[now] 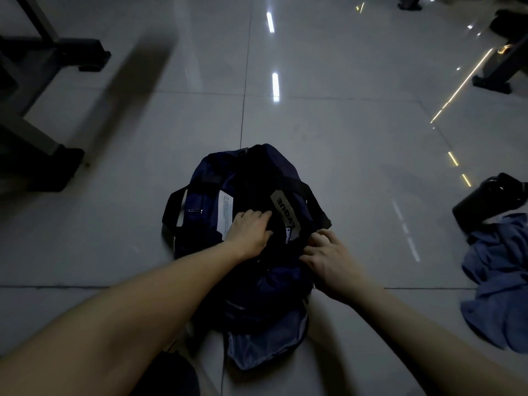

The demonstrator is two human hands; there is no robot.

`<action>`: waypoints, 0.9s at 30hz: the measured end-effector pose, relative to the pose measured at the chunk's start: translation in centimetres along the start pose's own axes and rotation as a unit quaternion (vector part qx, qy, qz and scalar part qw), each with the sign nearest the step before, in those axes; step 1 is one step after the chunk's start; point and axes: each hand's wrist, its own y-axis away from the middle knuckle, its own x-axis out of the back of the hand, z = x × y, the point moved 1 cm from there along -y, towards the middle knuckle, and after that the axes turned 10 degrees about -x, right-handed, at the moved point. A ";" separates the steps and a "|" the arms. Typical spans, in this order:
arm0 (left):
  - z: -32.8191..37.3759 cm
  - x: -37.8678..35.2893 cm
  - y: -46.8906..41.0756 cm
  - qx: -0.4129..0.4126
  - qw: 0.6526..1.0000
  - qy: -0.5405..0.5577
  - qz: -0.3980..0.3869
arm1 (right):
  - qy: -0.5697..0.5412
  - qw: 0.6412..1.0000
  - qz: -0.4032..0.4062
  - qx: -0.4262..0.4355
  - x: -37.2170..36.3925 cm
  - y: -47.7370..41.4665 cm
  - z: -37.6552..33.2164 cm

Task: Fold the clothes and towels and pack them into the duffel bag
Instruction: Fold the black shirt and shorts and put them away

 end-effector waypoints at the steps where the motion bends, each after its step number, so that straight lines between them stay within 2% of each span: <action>1: 0.0 -0.2 0.5 0.000 1.000 -0.005 0.010 | -0.002 1.000 0.005 0.002 0.0 0.0 0.0; 5: -0.3 -0.2 2.4 0.004 0.999 -0.034 -0.002 | -0.009 1.000 0.022 0.004 -0.5 0.0 -0.2; 9: -0.5 -0.9 2.6 0.012 0.994 0.019 -0.109 | -0.008 1.000 0.016 0.002 -1.1 0.3 -0.2; 11: -0.6 -0.9 2.2 0.016 0.989 0.042 -0.139 | -0.010 1.000 0.016 0.003 -1.0 0.4 -0.4; 20: -0.2 -2.6 0.4 0.015 0.983 -0.016 -0.183 | -0.010 1.000 0.022 0.008 -1.3 1.3 -0.2; 24: 0.0 -2.5 0.1 0.025 0.984 -0.054 -0.170 | -0.002 1.000 0.013 0.021 -0.8 1.7 -0.3; 27: 0.4 -1.7 0.7 0.018 0.990 -0.032 -0.138 | -0.001 1.000 -0.006 0.028 -0.4 1.9 -0.9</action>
